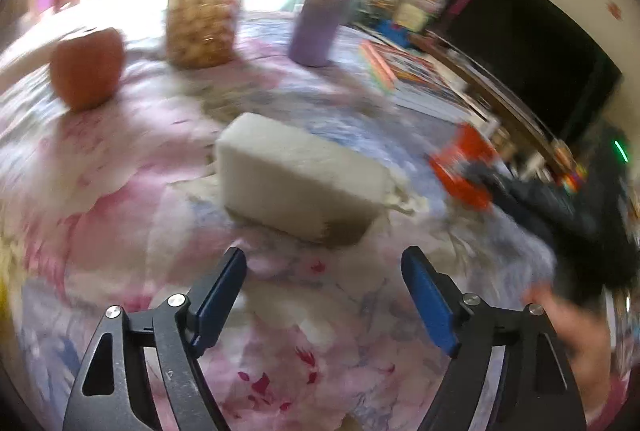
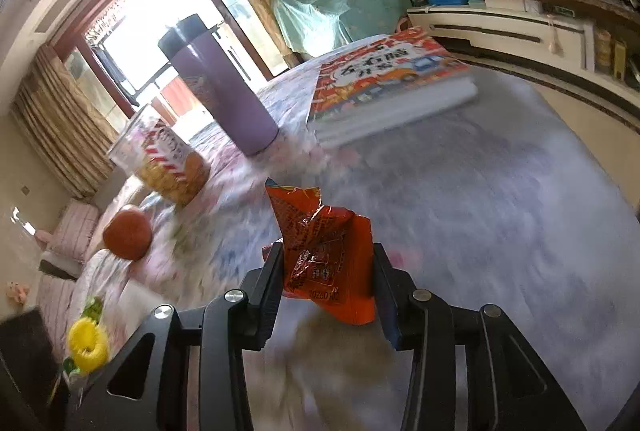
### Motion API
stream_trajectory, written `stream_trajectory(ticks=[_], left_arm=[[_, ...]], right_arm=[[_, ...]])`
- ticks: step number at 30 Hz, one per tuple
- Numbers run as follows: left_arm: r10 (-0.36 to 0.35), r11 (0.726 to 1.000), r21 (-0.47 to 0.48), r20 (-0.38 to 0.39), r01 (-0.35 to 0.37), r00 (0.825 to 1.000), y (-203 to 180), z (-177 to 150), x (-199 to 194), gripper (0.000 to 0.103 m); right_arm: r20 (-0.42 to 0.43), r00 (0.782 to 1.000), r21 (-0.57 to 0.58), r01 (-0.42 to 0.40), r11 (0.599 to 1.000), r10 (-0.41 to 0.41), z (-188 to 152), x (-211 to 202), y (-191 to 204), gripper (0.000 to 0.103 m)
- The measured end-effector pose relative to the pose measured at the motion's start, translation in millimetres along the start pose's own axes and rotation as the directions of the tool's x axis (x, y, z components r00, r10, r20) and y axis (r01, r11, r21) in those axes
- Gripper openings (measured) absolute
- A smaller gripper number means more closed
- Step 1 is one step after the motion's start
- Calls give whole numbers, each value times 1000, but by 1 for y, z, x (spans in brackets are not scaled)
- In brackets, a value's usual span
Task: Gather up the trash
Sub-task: 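Grasp the white foam block with the left tool while the right tool grasps the orange snack bag, then carry the foam block with the left tool toward the bin while the right tool carries the orange bag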
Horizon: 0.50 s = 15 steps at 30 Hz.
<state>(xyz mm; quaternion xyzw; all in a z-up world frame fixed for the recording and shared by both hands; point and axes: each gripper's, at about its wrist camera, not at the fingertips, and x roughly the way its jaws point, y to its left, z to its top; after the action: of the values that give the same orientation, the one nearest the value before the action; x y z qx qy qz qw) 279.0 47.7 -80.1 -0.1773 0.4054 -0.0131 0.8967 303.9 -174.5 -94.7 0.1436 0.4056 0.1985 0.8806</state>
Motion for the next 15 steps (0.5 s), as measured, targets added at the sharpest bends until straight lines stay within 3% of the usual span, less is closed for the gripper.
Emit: stream_trajectory(ticks=[5,9,11,12,15], left_arm=[[89,992,-87,35,-86,995,-16,10,4,80],[202,975,-104,56,-196,978,-29,17,16,82],[220,972,-97,52,-215,974,-31,15,22,78],[219,973,-92,58,-213,974,-31,14,23,69],[182,981,-72,67,-177,981,-28,9,20,58]], right_arm=[[17,1000,24,-4,1000,3,-22,-30,-11,42],[26,1000,41,-9,999,8,-31,-47,-21,42],[29,1000,45,-9,999,8,-35,-53,-26,42],[28,1000,49,-11,999,10,-35,-56,-28,42],[33,999,50,-19,999,18,-38,-65,-32,42]])
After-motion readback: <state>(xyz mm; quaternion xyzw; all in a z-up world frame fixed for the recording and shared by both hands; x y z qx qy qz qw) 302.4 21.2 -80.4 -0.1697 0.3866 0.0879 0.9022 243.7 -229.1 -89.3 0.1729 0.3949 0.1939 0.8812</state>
